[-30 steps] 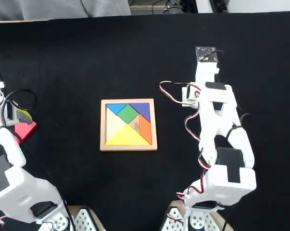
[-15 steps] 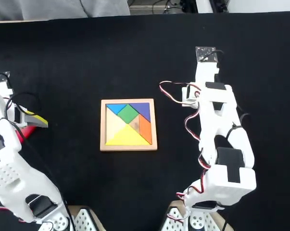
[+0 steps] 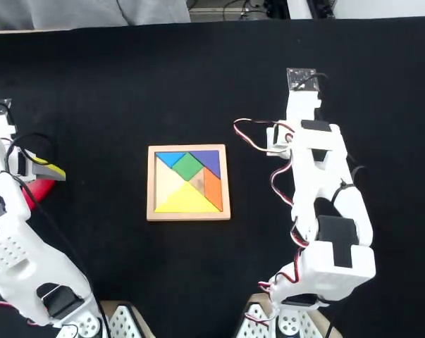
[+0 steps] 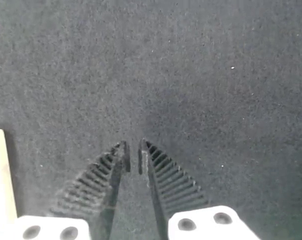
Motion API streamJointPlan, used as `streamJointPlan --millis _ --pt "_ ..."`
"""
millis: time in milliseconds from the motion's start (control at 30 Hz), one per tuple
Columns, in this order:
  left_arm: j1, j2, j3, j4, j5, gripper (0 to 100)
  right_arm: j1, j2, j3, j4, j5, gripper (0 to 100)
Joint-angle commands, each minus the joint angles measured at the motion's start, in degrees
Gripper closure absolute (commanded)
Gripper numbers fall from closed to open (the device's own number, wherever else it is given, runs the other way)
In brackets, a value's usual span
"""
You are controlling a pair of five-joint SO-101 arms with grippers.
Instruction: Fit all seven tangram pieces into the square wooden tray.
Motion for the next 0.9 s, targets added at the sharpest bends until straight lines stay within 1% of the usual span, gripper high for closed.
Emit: streamJointPlan --millis 0,133,267,467,600,800,867 --pt "0.84 -0.44 -1.36 -0.44 -0.26 58 -0.09 -0.13 -2.95 -0.53 0.44 95.2" --pt "0.84 -0.44 2.33 -5.63 -0.26 59 -0.09 -0.13 -2.95 -0.53 0.44 95.2" --pt "0.92 -0.44 6.02 -10.46 -0.35 64 -0.09 -0.13 -2.95 -0.53 0.44 95.2" --pt "0.92 -0.44 8.13 -11.08 -2.46 65 -0.26 -0.13 -2.95 -0.53 0.44 95.2" --pt "1.27 -0.09 7.52 -11.16 -2.20 65 -1.41 -0.13 -2.86 -0.53 0.44 95.2" --pt "4.53 3.25 7.52 -11.25 -2.11 65 -1.23 -0.13 -2.86 -0.53 0.44 95.2" --pt "5.05 4.13 7.52 -11.16 -0.44 65 -1.23 -0.13 -2.86 -0.53 0.44 95.2"
